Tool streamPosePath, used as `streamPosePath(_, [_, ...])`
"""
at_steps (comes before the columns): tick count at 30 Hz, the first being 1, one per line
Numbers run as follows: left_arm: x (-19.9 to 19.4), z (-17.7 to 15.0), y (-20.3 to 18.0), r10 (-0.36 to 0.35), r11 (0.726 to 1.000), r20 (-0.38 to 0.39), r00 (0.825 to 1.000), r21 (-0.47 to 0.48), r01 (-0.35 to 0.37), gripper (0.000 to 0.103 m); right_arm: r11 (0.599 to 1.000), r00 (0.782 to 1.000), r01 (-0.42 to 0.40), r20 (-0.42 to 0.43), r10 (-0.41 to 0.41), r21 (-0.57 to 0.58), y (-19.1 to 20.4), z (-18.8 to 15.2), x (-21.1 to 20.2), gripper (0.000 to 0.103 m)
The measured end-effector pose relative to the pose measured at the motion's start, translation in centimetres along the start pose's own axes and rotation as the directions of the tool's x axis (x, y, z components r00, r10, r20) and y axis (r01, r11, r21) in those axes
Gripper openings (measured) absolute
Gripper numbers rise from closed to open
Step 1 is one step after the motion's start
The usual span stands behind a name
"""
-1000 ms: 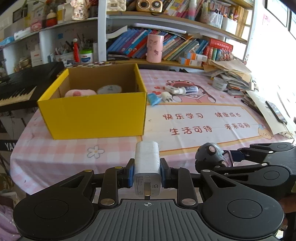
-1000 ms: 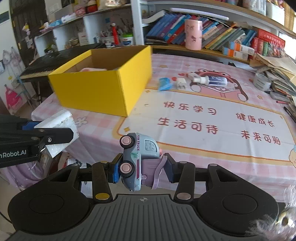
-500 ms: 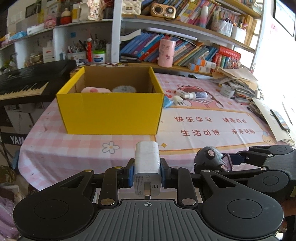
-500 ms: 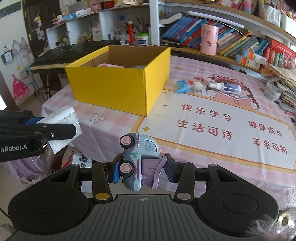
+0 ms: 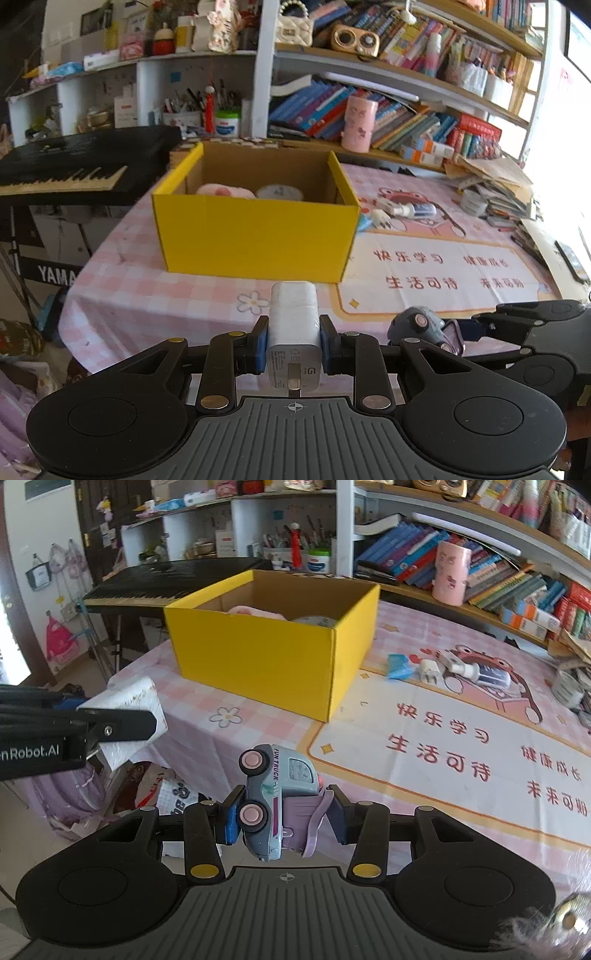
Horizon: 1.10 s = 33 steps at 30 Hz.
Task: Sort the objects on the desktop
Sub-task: 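Lift and carry the charger and toy truck with both tools over the yellow box, then lower the charger and truck into the yellow box and open both tools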
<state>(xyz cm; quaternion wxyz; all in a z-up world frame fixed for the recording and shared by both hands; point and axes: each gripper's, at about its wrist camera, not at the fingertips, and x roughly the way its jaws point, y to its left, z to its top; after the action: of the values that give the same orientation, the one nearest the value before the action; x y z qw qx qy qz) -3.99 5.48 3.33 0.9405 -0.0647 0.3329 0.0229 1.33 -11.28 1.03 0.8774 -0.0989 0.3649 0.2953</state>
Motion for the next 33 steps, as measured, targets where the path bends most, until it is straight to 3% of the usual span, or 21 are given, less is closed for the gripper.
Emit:
streamPosePath(13, [0.7, 2.2, 1.5, 0.075, 0.994, 0.047, 0.996, -0.084, -0.070, 0.025, 0.997, 0.997, -0.068, 0.023, 0.070, -0.047, -0.2, 3.5, 1.2, 0.043])
streamPosePath(24, [4.1, 8.6, 1.9, 0.118, 0.990, 0.136, 0.984, -0.096, -0.105, 0.025, 0.985, 0.983, -0.144, 0.103, 0.153, -0.090, -2.3, 10.1, 3.6, 0.043])
streamPosePath(33, [8.4, 13.3, 1.8, 0.140, 0.988, 0.181, 0.973, -0.097, -0.124, 0.025, 0.979, 0.967, -0.140, 0.190, 0.168, -0.150, -5.2, 16.0, 6.5, 0.043])
